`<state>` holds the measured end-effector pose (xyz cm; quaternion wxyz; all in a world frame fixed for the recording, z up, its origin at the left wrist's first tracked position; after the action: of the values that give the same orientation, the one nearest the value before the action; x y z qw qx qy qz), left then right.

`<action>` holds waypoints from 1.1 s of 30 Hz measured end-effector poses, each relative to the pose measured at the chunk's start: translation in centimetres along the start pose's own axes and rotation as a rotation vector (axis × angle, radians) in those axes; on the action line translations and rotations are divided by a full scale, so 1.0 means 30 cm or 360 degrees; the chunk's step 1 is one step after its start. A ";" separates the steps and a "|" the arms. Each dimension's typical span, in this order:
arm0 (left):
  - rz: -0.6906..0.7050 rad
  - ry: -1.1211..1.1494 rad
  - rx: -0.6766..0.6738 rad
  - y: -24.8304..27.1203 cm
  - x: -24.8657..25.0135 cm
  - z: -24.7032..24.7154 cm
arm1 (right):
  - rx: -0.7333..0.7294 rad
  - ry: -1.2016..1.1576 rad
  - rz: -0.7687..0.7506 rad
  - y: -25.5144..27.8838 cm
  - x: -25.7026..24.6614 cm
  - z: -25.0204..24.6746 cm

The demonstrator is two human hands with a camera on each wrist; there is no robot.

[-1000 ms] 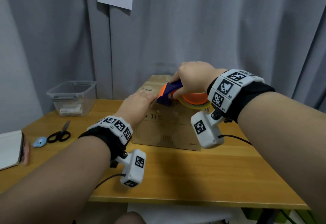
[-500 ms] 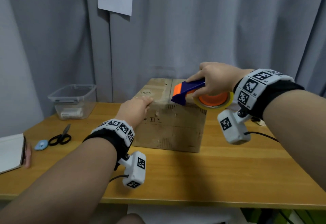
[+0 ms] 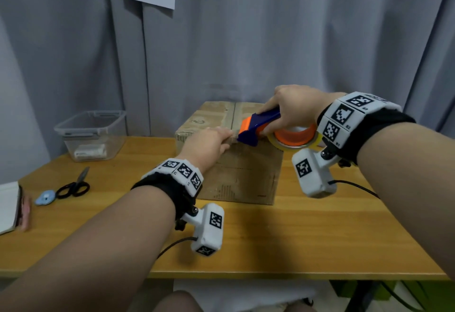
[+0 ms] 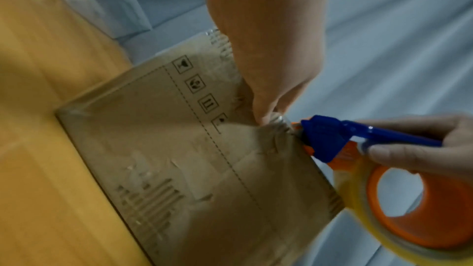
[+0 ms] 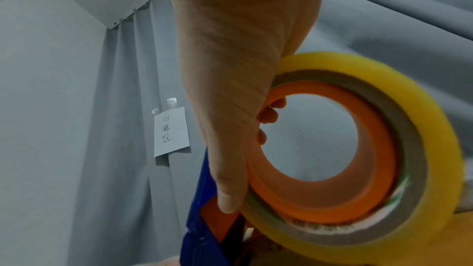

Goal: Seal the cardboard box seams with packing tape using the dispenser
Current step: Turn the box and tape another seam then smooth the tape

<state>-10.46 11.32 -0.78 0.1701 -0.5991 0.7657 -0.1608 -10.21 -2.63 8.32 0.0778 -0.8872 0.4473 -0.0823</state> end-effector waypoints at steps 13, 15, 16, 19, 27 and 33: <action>-0.0050 -0.0110 0.0065 0.060 -0.170 -0.034 | -0.0013 -0.0038 0.0013 -0.071 -0.170 -0.011; -0.0056 -0.0097 0.0014 0.046 -0.149 -0.031 | -0.0019 -0.0028 0.0025 -0.089 -0.181 -0.004; -0.0054 -0.0056 0.0003 0.043 -0.138 -0.027 | -0.0016 -0.0023 0.0025 -0.092 -0.184 -0.001; -0.0074 0.0110 0.0044 0.046 -0.139 -0.014 | 0.0001 0.0041 -0.0040 -0.073 -0.193 -0.013; -0.0126 0.0070 0.0052 0.049 -0.159 0.005 | 0.0115 0.0162 -0.0151 0.033 -0.163 -0.072; -0.0125 -0.0012 0.0038 0.049 -0.144 -0.007 | 0.0029 0.0053 -0.0028 0.098 -0.078 -0.056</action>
<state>-10.88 15.86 -0.96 0.1736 -0.6271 0.7391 -0.1743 -14.24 -2.59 9.15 0.0777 -0.8888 0.4401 -0.1019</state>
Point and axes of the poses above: each hand's wrist, its own y-axis away from the middle knuckle, its own z-axis out of the palm, x = y × z, the point moved 8 cm from there along -y, towards the middle knuckle, and after that the axes turned 10 degrees about -y, right-handed, at the moved point
